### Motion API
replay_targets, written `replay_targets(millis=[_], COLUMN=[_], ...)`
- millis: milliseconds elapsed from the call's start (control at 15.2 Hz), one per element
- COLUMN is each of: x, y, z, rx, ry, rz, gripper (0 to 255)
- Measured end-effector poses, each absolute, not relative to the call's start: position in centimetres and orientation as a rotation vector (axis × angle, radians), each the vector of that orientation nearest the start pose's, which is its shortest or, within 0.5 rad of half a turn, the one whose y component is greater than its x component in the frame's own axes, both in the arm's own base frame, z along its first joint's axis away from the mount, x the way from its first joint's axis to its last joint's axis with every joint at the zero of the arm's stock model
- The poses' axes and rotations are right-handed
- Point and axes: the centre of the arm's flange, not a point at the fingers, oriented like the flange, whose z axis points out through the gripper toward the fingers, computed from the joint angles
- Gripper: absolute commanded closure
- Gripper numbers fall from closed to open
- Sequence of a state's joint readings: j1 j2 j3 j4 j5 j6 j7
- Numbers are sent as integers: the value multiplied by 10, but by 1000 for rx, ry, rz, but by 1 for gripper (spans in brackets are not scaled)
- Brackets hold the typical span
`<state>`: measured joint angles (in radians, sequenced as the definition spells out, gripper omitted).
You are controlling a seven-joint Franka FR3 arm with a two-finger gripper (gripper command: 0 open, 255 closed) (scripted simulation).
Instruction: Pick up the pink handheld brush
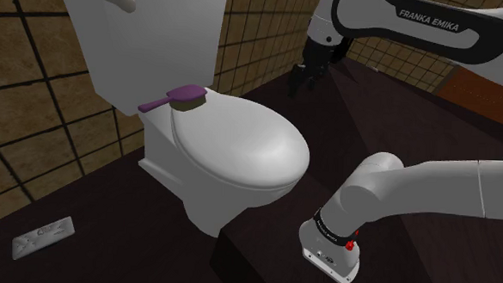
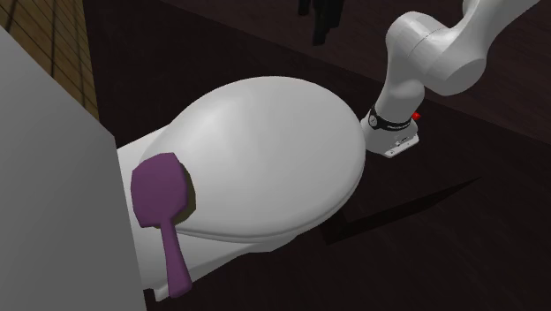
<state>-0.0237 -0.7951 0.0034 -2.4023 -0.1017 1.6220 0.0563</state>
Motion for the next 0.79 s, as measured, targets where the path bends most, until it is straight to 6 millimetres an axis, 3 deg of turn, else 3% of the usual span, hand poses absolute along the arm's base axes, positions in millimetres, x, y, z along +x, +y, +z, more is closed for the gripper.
replay_targets(millis=[132,330,792], x=[310,322,374], y=[-10,20,98], z=[575,564,537], rx=[-3244,-3240,-3190], ry=[144,296,720], rz=[-25,-13,18], gripper=[0,0,0])
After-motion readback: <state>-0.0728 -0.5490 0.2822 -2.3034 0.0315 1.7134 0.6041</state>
